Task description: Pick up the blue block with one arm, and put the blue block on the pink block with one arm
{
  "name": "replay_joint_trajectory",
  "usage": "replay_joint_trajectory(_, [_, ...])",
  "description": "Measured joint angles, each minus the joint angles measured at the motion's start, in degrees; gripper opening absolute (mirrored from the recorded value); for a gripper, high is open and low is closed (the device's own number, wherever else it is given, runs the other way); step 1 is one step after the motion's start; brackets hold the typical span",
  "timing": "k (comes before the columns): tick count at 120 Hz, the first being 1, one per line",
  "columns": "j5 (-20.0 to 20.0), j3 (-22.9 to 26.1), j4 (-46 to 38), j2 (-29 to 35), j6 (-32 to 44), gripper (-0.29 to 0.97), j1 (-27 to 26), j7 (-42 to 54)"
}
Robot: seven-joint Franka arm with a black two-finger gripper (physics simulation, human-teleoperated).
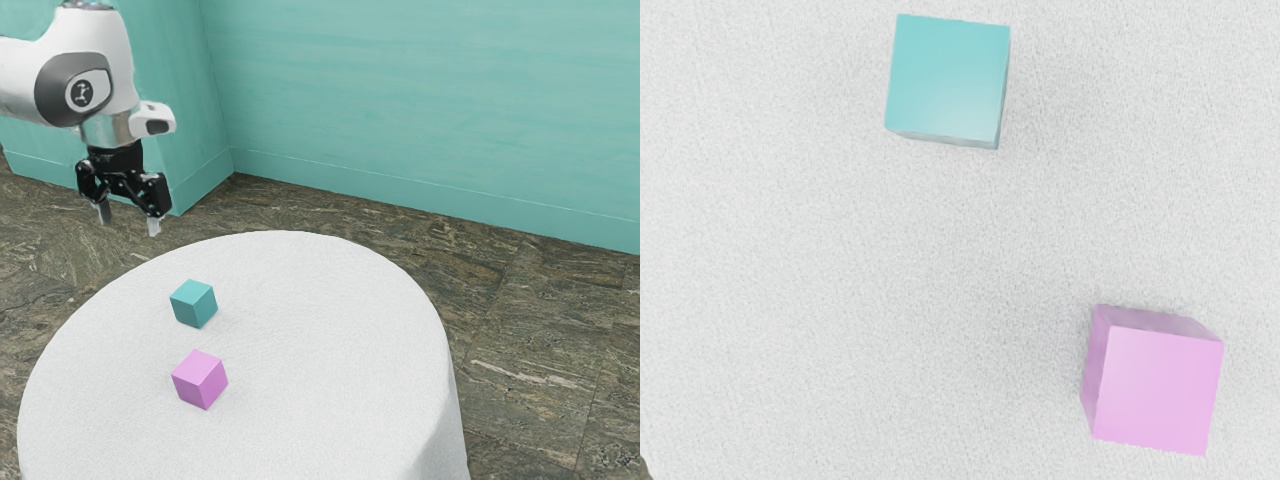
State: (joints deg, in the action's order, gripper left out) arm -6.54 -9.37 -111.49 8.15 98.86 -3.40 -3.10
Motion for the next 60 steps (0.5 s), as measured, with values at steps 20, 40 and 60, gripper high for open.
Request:
replay_joint_trajectory(20, [0.23,0.03,-3.45,-6.25,10.66,0.68,1.54,-1.46])
replay_joint_trajectory(40, [2.76,0.05,-5.25,-12.84,19.60,0.68,3.06,-1.01])
replay_joint_trajectory(60, [5.81,0.10,-5.25,-17.56,26.02,0.68,4.18,0.88])
